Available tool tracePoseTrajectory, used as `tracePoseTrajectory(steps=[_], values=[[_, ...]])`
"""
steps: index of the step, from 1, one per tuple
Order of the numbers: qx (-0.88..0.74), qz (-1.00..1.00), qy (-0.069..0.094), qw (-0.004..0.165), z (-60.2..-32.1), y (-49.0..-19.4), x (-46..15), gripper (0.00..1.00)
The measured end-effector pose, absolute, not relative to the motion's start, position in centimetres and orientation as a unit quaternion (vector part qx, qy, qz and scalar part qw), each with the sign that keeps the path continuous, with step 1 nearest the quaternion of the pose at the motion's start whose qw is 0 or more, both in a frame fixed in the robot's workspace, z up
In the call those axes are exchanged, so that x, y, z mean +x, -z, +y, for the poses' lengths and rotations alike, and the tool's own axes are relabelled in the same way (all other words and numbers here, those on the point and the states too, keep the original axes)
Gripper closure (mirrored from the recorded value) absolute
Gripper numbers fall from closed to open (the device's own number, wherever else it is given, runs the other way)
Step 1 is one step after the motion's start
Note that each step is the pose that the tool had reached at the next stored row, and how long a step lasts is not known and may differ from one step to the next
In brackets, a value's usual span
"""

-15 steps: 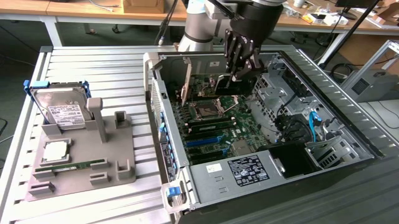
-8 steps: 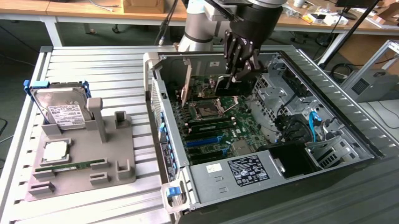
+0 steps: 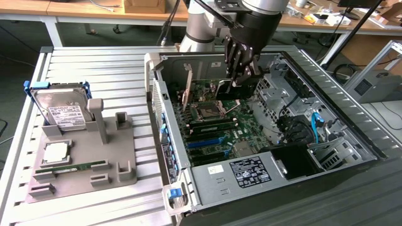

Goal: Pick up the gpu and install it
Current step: 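Insert the gpu into the slot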

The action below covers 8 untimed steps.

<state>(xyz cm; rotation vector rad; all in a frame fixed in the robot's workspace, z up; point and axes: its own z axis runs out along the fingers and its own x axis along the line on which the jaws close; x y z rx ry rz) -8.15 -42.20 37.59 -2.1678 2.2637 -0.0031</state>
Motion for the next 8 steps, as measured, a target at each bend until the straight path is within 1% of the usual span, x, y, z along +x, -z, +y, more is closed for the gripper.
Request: tracePoseTrajectory(steps=[8], values=[[-0.695,0.719,0.001,0.004,-42.2,-36.1,-8.2,0.73]])
